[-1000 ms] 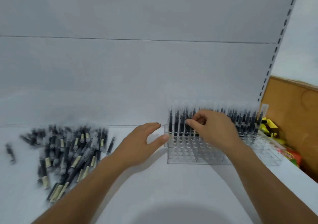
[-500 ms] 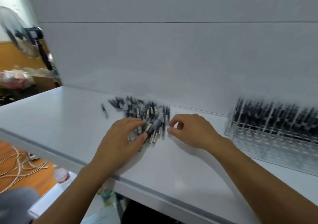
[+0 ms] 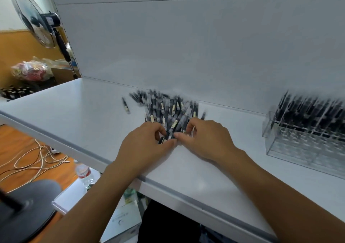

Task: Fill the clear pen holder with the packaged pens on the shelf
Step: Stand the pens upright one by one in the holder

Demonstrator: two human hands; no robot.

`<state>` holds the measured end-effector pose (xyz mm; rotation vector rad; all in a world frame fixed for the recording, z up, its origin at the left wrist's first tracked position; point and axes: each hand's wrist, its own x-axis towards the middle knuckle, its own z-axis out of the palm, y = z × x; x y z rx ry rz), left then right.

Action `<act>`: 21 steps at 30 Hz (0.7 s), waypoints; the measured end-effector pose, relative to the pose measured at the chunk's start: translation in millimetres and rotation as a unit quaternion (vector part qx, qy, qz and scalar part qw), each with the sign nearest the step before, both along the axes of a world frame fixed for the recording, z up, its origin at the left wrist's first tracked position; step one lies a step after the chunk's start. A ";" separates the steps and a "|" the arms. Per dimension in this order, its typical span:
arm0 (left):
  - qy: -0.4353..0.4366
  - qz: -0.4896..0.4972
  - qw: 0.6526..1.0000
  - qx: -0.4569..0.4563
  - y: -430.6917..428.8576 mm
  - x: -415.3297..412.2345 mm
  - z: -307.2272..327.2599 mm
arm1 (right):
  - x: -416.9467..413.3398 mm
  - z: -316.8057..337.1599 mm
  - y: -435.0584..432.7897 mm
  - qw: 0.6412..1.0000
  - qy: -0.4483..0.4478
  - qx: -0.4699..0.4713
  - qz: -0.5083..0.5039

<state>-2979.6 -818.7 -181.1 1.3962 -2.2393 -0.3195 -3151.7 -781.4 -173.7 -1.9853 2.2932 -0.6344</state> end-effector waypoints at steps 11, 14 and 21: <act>0.063 0.027 0.998 0.015 -24.3 -15.3 13.5 | -6.3 4.0 4.7 0.985 -0.165 0.040 -0.017; 0.030 0.028 0.998 0.046 -39.7 -24.3 18.4 | -14.5 1.7 4.0 0.954 -0.296 0.026 -0.032; -0.054 0.028 0.994 0.094 -64.9 -34.7 35.3 | -23.1 3.6 10.1 0.882 -0.471 0.015 -0.013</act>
